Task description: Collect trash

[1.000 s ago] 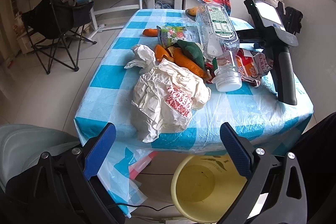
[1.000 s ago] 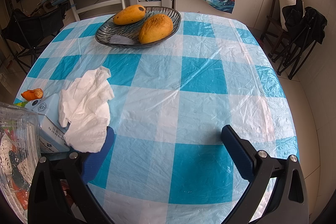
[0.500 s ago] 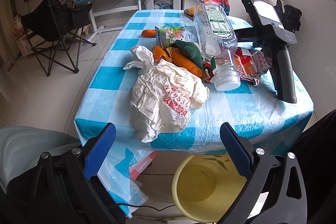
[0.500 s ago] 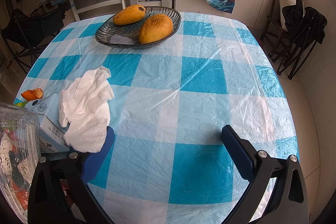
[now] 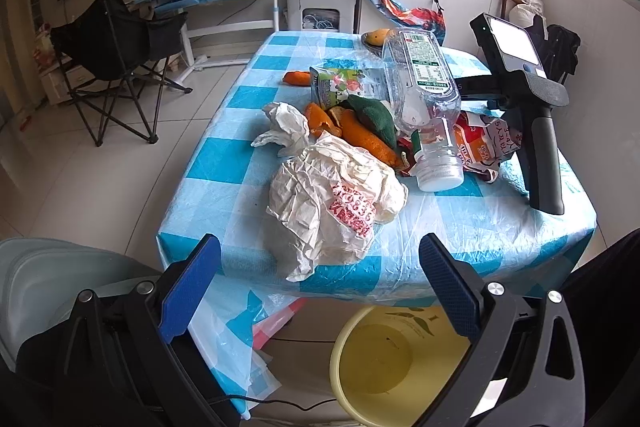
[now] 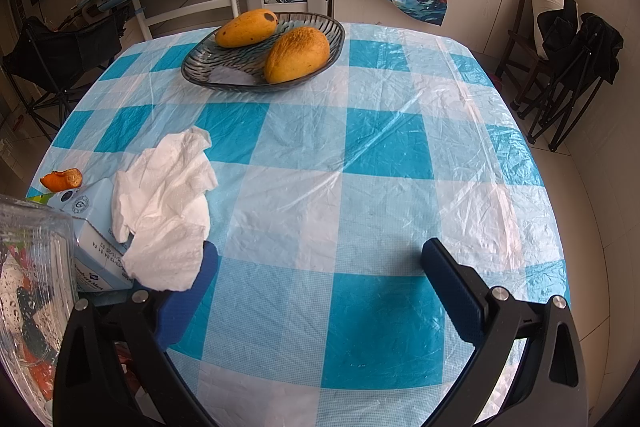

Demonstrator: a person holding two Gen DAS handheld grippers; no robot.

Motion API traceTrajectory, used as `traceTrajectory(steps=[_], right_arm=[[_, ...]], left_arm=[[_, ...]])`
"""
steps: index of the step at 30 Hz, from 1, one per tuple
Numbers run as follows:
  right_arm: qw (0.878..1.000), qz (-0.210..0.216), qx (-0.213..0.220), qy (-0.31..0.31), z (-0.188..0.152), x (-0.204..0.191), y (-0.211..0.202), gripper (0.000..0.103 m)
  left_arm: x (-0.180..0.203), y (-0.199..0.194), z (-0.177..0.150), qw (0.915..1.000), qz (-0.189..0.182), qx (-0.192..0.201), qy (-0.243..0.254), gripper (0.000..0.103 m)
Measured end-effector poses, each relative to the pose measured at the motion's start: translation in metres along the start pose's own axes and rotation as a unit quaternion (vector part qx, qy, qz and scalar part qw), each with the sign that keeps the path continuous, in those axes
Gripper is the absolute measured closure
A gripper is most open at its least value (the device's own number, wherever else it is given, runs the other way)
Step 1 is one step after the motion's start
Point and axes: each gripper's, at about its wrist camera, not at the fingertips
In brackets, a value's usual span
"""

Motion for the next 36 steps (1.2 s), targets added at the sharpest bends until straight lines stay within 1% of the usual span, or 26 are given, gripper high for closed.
traceTrajectory(steps=[4, 7, 9, 11, 13, 15, 17, 19, 23, 27, 29, 32, 33, 34, 35, 36], right_arm=[[1.0, 0.0, 0.0, 0.0, 0.0, 0.0, 0.0, 0.005], [1.0, 0.0, 0.0, 0.0, 0.0, 0.0, 0.0, 0.005], [1.0, 0.0, 0.0, 0.0, 0.0, 0.0, 0.0, 0.006], [1.0, 0.0, 0.0, 0.0, 0.0, 0.0, 0.0, 0.005], [1.0, 0.0, 0.0, 0.0, 0.0, 0.0, 0.0, 0.005], [1.0, 0.0, 0.0, 0.0, 0.0, 0.0, 0.0, 0.006], [1.0, 0.0, 0.0, 0.0, 0.0, 0.0, 0.0, 0.005], [1.0, 0.0, 0.0, 0.0, 0.0, 0.0, 0.0, 0.005], [1.0, 0.0, 0.0, 0.0, 0.0, 0.0, 0.0, 0.005], [1.0, 0.0, 0.0, 0.0, 0.0, 0.0, 0.0, 0.005], [1.0, 0.0, 0.0, 0.0, 0.0, 0.0, 0.0, 0.005], [1.0, 0.0, 0.0, 0.0, 0.0, 0.0, 0.0, 0.005], [1.0, 0.001, 0.0, 0.001, 0.0, 0.0, 0.001, 0.005], [1.0, 0.006, 0.0, -0.005, 0.001, -0.001, 0.001, 0.005], [1.0, 0.02, 0.0, -0.015, 0.001, 0.0, 0.001, 0.006], [0.999, 0.032, 0.001, -0.021, 0.001, 0.001, 0.002, 0.006]], left_arm=[[0.004, -0.001, -0.001, 0.9999, 0.001, 0.001, 0.011, 0.007], [0.003, -0.001, -0.002, 1.0, -0.005, -0.002, 0.007, 0.007], [-0.002, -0.001, -0.001, 0.9998, -0.016, -0.003, -0.009, 0.007], [-0.012, -0.003, 0.002, 0.9987, -0.032, 0.002, -0.038, 0.007], [-0.025, -0.005, 0.007, 0.9959, -0.047, 0.013, -0.076, 0.007], [-0.035, -0.006, 0.014, 0.993, -0.052, 0.027, -0.102, 0.007], [-0.041, -0.005, 0.022, 0.9917, -0.051, 0.037, -0.112, 0.007], [-0.043, -0.002, 0.029, 0.9918, -0.05, 0.04, -0.11, 0.007], [-0.038, 0.02, 0.043, 0.9953, -0.039, 0.02, -0.087, 0.007], [-0.04, 0.05, 0.042, 0.9959, -0.006, -0.018, -0.088, 0.007], [-0.041, 0.059, 0.037, 0.9947, -0.005, -0.032, -0.098, 0.01], [-0.035, 0.07, 0.031, 0.9948, -0.007, -0.048, -0.089, 0.016], [-0.032, 0.072, 0.031, 0.995, -0.012, -0.049, -0.086, 0.021], [-0.03, 0.074, 0.03, 0.9952, -0.018, -0.047, -0.084, 0.031], [-0.027, 0.076, 0.031, 0.9953, -0.025, -0.047, -0.081, 0.036], [-0.025, 0.079, 0.031, 0.9952, -0.031, -0.048, -0.079, 0.046]])
Point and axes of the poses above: each gripper's, at about its wrist camera, not at the fingertips, and y roughly the way its jaws point, x to its right, z to its top, and after that the axes turned 11 degrees about x, right-handed
